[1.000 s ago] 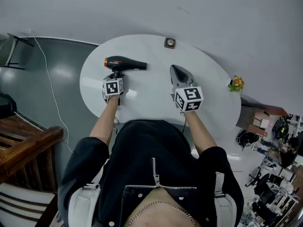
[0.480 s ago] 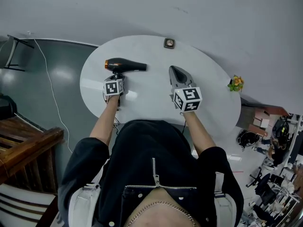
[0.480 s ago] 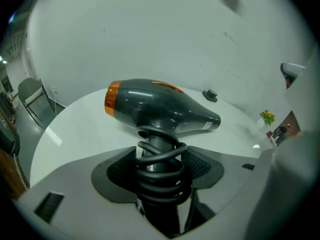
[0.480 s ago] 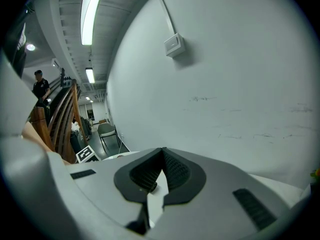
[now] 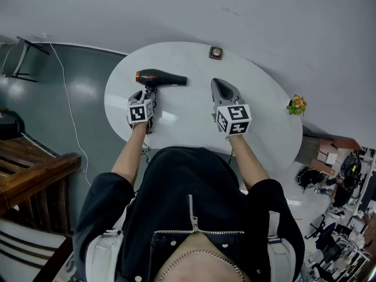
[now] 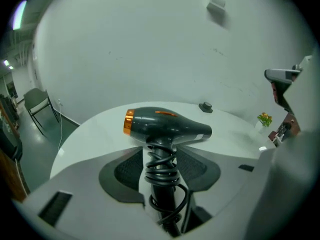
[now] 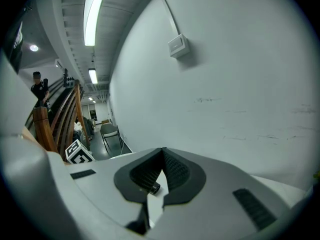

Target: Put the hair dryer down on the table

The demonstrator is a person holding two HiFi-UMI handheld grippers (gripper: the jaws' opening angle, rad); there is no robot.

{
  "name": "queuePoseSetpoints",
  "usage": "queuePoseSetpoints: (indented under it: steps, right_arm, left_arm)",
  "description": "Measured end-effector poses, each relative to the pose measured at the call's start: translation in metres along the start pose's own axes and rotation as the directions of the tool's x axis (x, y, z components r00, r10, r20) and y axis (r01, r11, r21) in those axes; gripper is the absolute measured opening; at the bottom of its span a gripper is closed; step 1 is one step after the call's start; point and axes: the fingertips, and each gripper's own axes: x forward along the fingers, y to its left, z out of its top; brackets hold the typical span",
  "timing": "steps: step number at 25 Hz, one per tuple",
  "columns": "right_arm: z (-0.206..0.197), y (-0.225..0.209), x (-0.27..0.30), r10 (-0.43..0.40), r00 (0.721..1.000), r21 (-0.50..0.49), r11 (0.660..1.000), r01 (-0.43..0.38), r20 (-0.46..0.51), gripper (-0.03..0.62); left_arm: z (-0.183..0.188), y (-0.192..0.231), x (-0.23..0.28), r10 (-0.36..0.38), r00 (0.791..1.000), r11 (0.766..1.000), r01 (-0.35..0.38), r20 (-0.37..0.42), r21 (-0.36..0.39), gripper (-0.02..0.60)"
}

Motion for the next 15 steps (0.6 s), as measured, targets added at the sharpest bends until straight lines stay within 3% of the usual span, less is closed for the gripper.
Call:
queuePoseSetpoints:
  steps: [4, 6, 10, 15]
  right_arm:
    - [0.001, 0.003, 0.001, 0.012, 1.000, -0.002, 1.000, -0.012, 0.007, 0.005]
    - [0.003, 0.003, 0.002, 0.022, 1.000, -0.005, 1.000, -0.022, 0.015, 0.005]
    - [0.006, 0.007, 0.006, 0.043, 0.999, -0.022, 0.999, -0.042, 0.020, 0.005]
    - [0.019, 0.008, 0.011, 0.063, 0.996, -0.024, 0.998, -0.061, 0.064, 0.003]
  left_arm:
    - [0.024, -0.007, -0.025, -0.014, 0.995, 0.999, 0.010, 0.097, 0.048, 0.096]
    - [0.039, -0.014, -0.039, -0.041, 0.988, 0.997, 0.031, 0.147, 0.068, 0.055]
    - [0.069, -0.022, -0.073, -0.061, 0.966, 0.994, 0.036, 0.252, 0.106, 0.031]
    - [0.106, -0.034, -0.113, -0.082, 0.923, 0.981, 0.008, 0.375, 0.195, 0.029]
